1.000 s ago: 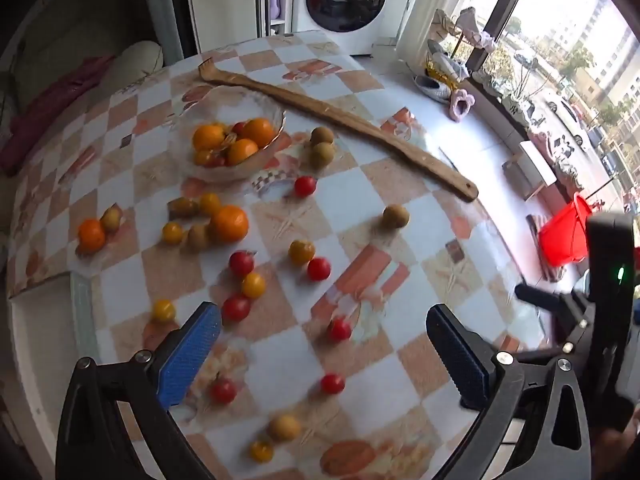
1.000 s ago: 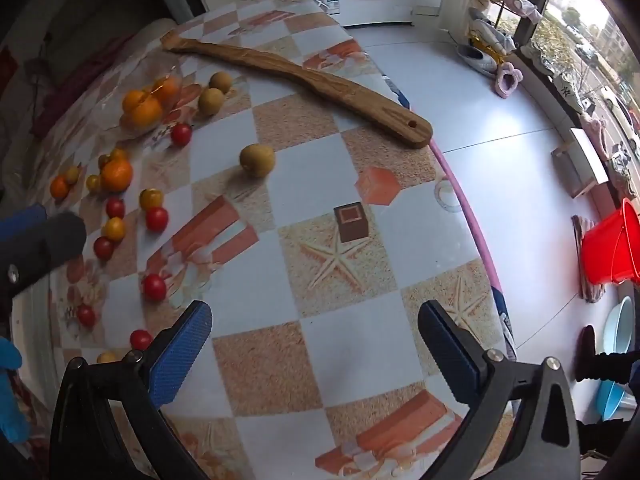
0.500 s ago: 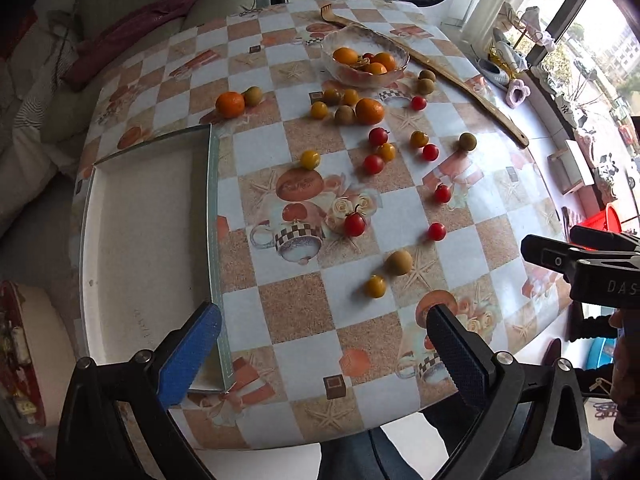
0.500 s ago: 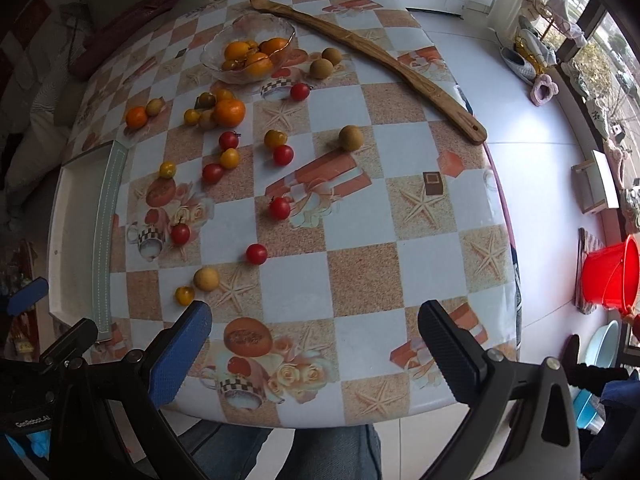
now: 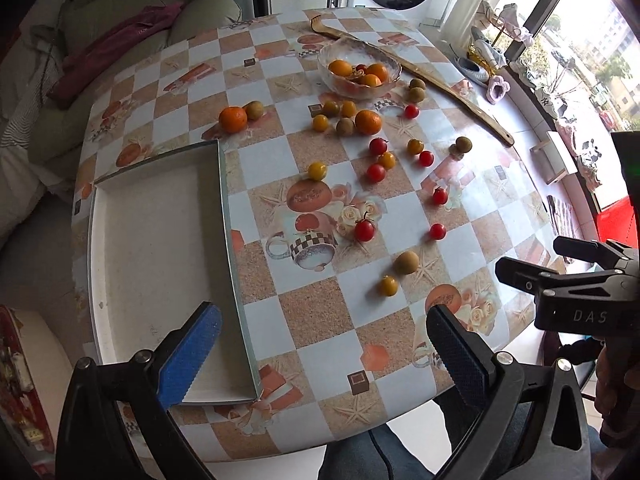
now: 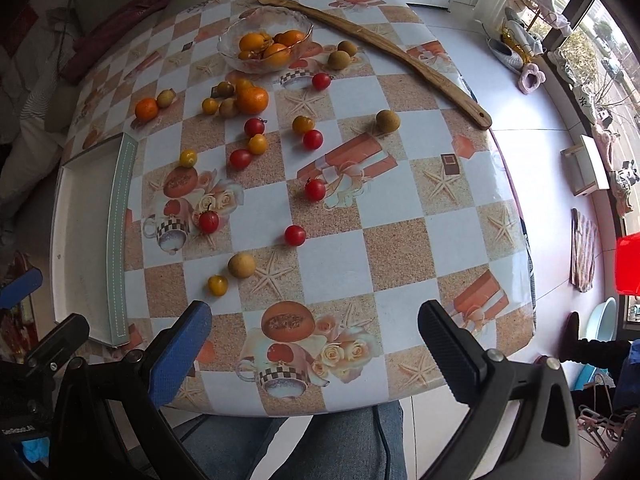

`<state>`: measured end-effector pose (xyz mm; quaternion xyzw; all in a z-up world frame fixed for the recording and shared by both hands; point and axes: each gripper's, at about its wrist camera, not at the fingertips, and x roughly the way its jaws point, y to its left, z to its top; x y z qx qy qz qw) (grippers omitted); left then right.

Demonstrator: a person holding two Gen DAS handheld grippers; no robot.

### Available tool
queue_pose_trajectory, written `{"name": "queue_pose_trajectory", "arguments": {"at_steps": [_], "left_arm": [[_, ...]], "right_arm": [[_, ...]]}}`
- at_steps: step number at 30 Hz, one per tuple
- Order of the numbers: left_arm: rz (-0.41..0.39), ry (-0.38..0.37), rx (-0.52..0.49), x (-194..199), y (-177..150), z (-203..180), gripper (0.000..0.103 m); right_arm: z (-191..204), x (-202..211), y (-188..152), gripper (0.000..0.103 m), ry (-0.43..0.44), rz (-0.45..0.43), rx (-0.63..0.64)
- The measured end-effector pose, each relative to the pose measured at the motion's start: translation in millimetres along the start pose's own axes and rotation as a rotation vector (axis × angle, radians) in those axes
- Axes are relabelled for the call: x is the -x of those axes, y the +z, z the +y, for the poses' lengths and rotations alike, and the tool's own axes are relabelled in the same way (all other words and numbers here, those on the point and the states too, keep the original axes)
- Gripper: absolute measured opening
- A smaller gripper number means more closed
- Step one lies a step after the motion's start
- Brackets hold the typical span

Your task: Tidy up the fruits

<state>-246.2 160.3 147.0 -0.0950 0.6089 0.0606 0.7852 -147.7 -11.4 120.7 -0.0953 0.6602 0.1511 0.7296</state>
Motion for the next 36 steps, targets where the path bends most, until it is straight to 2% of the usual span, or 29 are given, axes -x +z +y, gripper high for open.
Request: {"name": "queue_pose_trajectory", "arguments": {"at_steps": [11, 17, 29, 36], "left_arm": [[0.024, -0.015, -0.003, -6.2, -2.2, 8.7, 0.103], [0.026, 0.010, -0.007, -6.9, -3.1, 11.2, 0.103], [0.042, 0.008, 0.048, -12.5, -4.8, 22.6, 0.103], [0.068, 0.010, 0.048, -25.9, 3.9, 18.1, 0.103]], "right_arm": [[16.2, 0.9, -6.4, 0.103, -0.031, -0.001, 0.019], [19.2, 3.6, -8.8, 0.103, -0.037, -0.005, 0.021], [20.2, -3.2, -13.7, 0.103, -0.040, 0.020, 0.016], [6.1, -3.3, -17.6, 0.103, -0.038, 0.021, -0.010]]}}
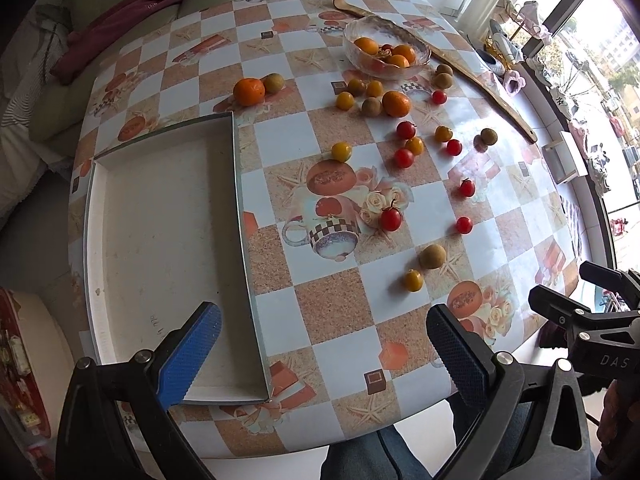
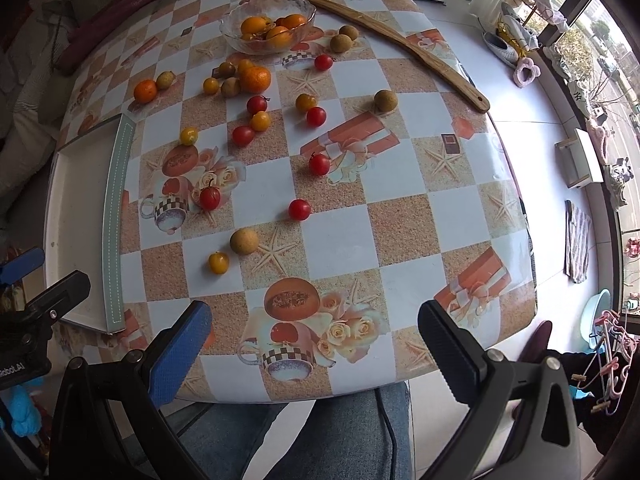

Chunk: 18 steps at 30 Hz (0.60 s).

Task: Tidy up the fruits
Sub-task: 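Grasp a yellow cherry tomato with left tool while right tool grasps a red tomato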

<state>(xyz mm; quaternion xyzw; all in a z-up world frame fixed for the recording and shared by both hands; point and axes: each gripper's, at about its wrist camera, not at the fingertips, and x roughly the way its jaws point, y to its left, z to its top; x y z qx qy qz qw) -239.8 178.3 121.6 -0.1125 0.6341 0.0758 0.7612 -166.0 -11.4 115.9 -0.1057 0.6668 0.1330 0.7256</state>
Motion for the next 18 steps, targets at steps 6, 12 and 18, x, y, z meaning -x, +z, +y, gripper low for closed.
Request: {"name": "queue_pose_trajectory", "arguments": {"at_steps": [6, 12, 18], "left_arm": [[-0.004, 0.036, 0.012, -24.2, 22.6, -6.3, 0.103], [-0.025, 0.063, 0.026, -58.5, 54.0, -11.5, 0.103], [-0.070, 0.099, -0.003, -95.8, 86.2, -17.8, 0.103]], "right_arm": [[-25.7, -18.4, 9.9, 0.103, 0.030, 0.018, -0.059], [-43.6, -51.9, 32.8, 0.103, 0.037, 0.043, -0.083], [-38.7, -76.1, 61.1, 0.103, 0.061, -0.016, -0.059]]}}
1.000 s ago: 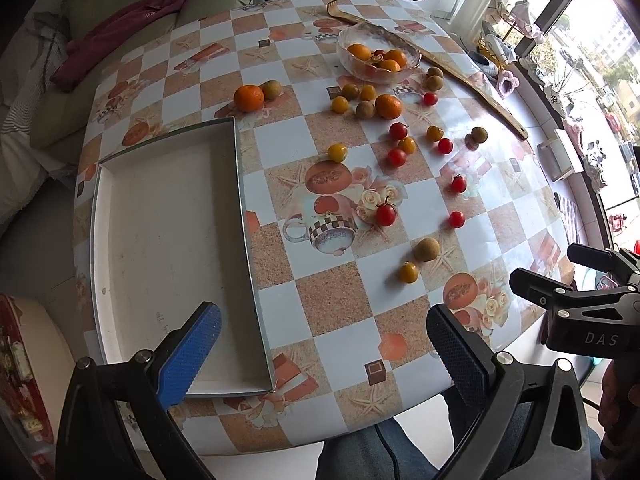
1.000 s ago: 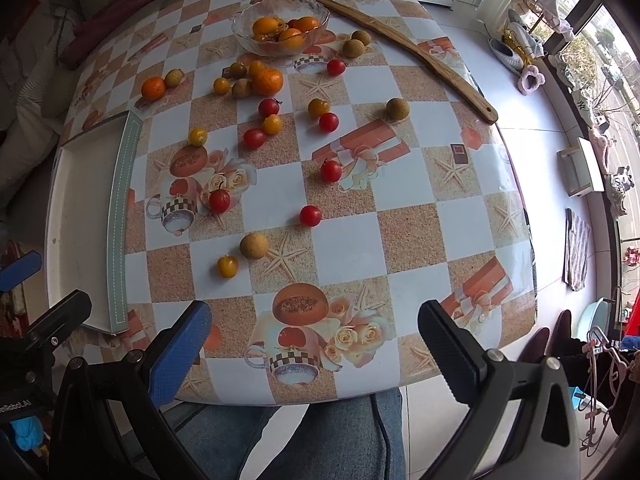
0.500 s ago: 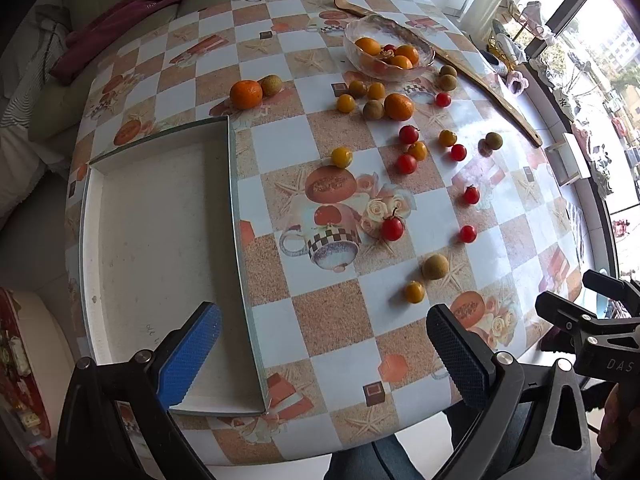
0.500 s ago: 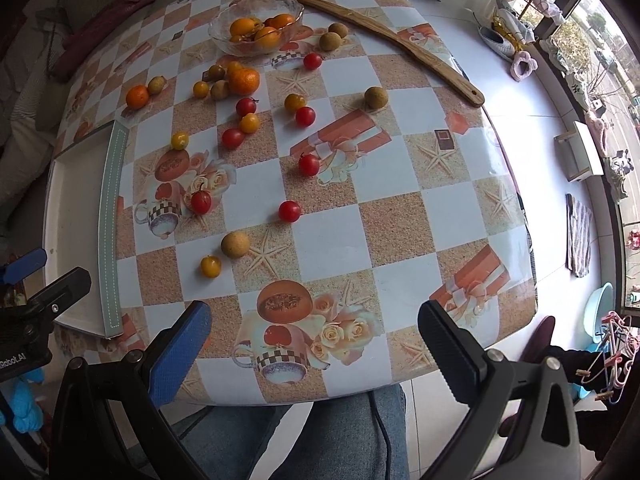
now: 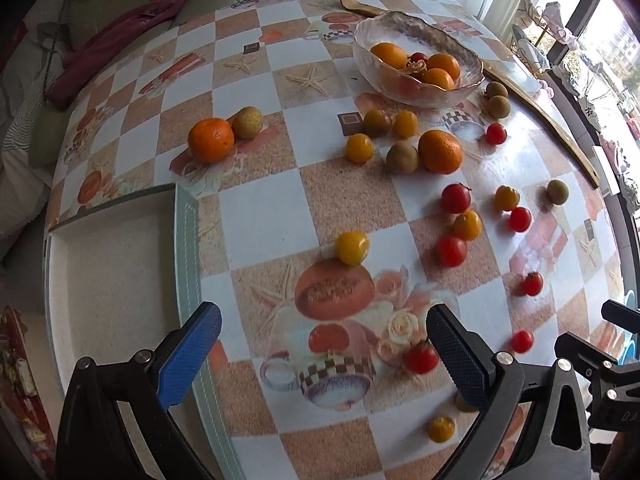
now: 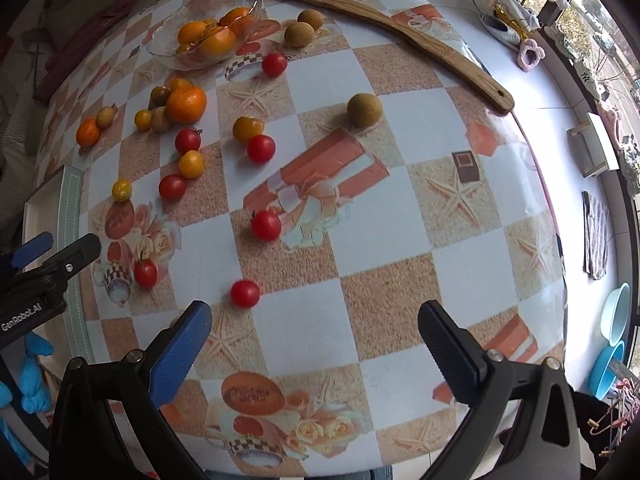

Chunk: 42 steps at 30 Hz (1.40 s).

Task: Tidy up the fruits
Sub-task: 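Grasp a yellow cherry tomato with left tool while right tool grasps a red tomato, then carry both tomatoes to the white tray and open both tools to drop them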

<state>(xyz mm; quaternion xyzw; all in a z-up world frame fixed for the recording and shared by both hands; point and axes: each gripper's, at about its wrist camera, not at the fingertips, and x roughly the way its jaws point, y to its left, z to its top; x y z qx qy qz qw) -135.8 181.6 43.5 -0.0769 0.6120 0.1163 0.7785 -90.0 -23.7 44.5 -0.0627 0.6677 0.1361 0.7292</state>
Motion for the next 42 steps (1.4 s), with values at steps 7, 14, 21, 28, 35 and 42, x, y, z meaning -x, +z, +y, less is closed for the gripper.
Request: {"name": "queue_pose_trajectory", "arguments": {"at_steps": [7, 14, 21, 28, 35, 42], "left_arm": [[-0.030, 0.019, -0.014, -25.4, 21.0, -4.2, 0.087], [-0.013, -0.005, -0.002, -37.9, 23.8, -6.4, 0.067], [-0.041, -0.045, -0.053, -28.6, 18.8, -24.5, 0.022], [-0.065, -0.117, 0.036, -8.8, 7.1, -5.9, 0.022], [-0.100, -0.119, 0.085, 19.0, -8.0, 16.6, 0.022], [-0.131, -0.082, 0.160, 41.8, -29.7, 53.0, 0.022]], "right_arm": [[14.2, -24.1, 25.3, 0.097, 0.040, -0.028, 0.034], [25.9, -38.7, 29.4, 0.075, 0.040, -0.022, 0.059], [43.0, -36.7, 28.3, 0.020, -0.029, -0.058, 0.110], [25.2, -25.6, 25.2, 0.020, 0.086, -0.061, 0.035], [38.7, -7.7, 26.3, 0.020, 0.128, -0.071, 0.086], [80.5, 3.5, 27.4, 0.020, 0.170, -0.068, 0.182]]}}
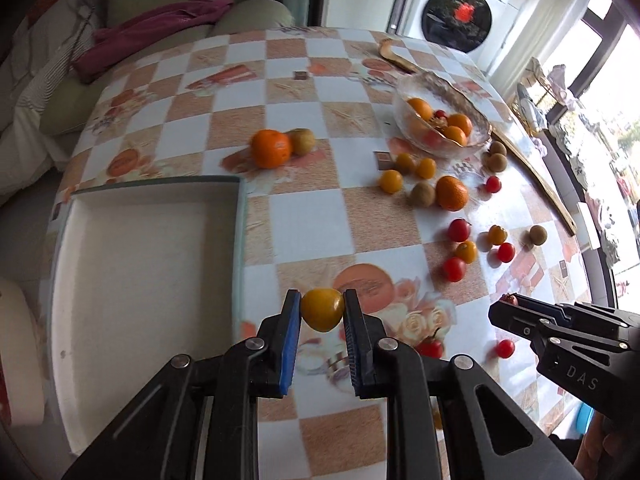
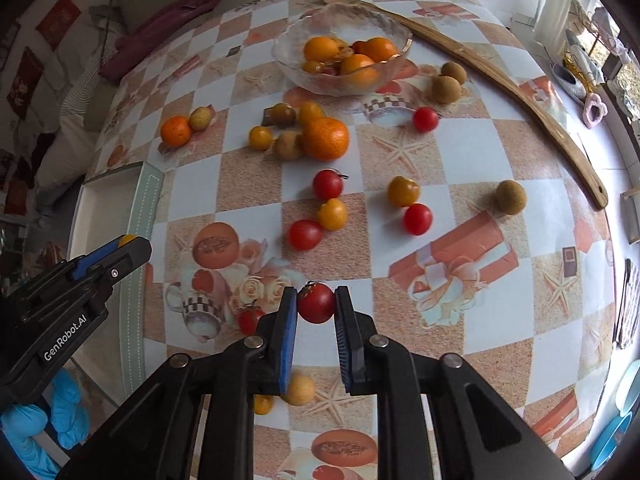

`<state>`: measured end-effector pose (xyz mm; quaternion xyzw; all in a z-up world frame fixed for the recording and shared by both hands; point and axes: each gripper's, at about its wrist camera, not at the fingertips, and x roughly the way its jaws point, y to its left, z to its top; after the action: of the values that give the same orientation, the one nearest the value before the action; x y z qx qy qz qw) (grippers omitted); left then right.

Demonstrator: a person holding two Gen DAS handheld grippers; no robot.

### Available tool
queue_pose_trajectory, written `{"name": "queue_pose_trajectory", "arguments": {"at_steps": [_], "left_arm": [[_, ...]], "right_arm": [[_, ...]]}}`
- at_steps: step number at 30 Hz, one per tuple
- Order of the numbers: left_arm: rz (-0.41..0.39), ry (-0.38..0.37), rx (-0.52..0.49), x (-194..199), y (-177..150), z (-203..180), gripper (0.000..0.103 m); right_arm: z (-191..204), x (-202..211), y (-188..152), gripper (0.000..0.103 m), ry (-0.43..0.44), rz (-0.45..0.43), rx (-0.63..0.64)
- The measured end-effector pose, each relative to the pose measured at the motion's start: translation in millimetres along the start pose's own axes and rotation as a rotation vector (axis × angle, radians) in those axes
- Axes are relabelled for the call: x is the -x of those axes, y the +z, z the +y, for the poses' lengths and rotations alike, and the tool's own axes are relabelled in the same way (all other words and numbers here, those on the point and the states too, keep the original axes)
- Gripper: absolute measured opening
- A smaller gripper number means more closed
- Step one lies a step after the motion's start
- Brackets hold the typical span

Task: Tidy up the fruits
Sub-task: 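Carry both tomatoes to the white tray and open both tools to drop them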

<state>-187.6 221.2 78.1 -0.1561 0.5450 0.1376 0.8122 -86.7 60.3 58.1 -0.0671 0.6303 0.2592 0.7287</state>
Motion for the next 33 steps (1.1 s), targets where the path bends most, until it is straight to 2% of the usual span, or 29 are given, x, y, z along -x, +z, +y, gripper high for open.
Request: {"name": "queue_pose_trajectory", "arguments": {"at_steps": [7, 14, 19, 23, 29, 30, 31, 32, 33], "left_arm": [[-0.018, 0.087, 0.111, 24.8, -26.5, 57.1, 0.022], [0.009, 0.189, 0.253, 31.1, -62.7, 120.8, 0.022], [0.052, 0.270, 0.299, 22.1, -88.8, 156.1, 0.022], [0.078, 0.286, 0.314, 10.9, -102.9, 172.9, 0.022], [0.093, 0.308, 0.290, -0.9, -111.6, 178.0, 0.024], [0.088, 0.308, 0.284, -1.0, -111.3, 178.0, 0.030], [0.088, 0.316, 0.280, -0.8, -111.2, 178.6, 0.060], [0.082, 0.333, 0.281, 0.7, -111.3, 178.8, 0.079], [0.055, 0.337, 0.282, 4.5, -111.6, 178.2, 0.089]], "right_arm": [[66.1, -8.8, 4.5, 0.020, 0.061, 0.023, 0.126], [143.2, -20.9, -3.5, 0.020, 0.149, 0.070, 0.252], [197.6, -36.8, -16.3, 0.020, 0.204, 0.135, 0.357], [226.1, -58.2, -25.6, 0.020, 0.200, 0.197, 0.409], [245.3, -82.5, -30.6, 0.021, 0.128, 0.220, 0.473], [246.1, -86.3, -30.5, 0.021, 0.112, 0.224, 0.478], [246.6, -87.8, -30.9, 0.021, 0.101, 0.227, 0.478], [246.4, -89.9, -31.7, 0.021, 0.090, 0.236, 0.477], [246.3, -93.5, -32.1, 0.021, 0.078, 0.253, 0.474]]}}
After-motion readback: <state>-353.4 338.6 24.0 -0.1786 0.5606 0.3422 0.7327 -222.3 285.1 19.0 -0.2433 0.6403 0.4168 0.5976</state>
